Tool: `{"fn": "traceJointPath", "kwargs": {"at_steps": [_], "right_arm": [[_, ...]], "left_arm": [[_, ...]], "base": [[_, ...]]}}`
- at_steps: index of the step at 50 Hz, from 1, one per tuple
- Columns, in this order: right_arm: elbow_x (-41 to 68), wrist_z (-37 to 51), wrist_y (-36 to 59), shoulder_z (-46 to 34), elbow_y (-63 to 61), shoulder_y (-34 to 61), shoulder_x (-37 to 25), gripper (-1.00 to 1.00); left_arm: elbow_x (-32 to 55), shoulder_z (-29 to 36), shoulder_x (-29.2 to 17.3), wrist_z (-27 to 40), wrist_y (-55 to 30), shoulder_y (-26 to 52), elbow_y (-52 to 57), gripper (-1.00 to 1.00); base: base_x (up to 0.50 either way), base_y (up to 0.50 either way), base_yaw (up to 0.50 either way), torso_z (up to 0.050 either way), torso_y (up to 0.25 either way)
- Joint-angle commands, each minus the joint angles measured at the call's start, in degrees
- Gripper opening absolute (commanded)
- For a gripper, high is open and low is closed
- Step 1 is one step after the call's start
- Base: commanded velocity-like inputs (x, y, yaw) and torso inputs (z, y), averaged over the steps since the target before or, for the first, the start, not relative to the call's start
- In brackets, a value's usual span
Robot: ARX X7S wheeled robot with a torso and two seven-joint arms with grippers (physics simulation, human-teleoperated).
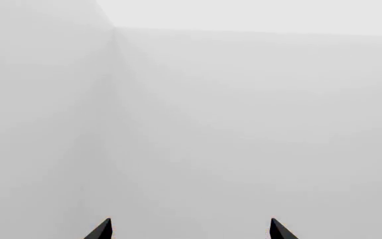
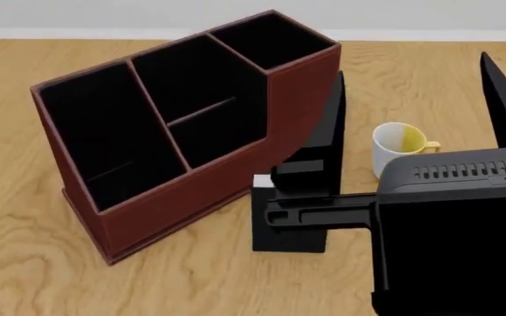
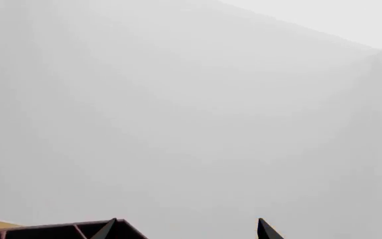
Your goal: Pick up the book and place it in the front compartment of the caddy.
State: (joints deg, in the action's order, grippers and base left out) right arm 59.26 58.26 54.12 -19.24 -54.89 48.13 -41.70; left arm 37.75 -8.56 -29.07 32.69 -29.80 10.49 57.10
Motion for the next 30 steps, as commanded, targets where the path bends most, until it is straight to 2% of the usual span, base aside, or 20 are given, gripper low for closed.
{"fn": "traceJointPath", "kwargs": {"at_steps": [1, 30], "right_arm": [[0.10, 0.36, 0.00, -0.44, 0.17, 0.32, 0.02, 1.00], [0.42, 0.24, -0.51, -1.10, 0.75, 1.36, -0.21, 1.00]], "left_arm": [[0.23, 0.50, -0.52, 0.49, 0.43, 0.00, -0.06, 1.00], [1.43, 0.17, -2.18, 2.13, 1.57, -0.49, 0.56, 1.00]], "base": [[0.36, 0.11, 0.00, 0.000, 0.000], [0.36, 0.02, 0.00, 0.000, 0.001]]}}
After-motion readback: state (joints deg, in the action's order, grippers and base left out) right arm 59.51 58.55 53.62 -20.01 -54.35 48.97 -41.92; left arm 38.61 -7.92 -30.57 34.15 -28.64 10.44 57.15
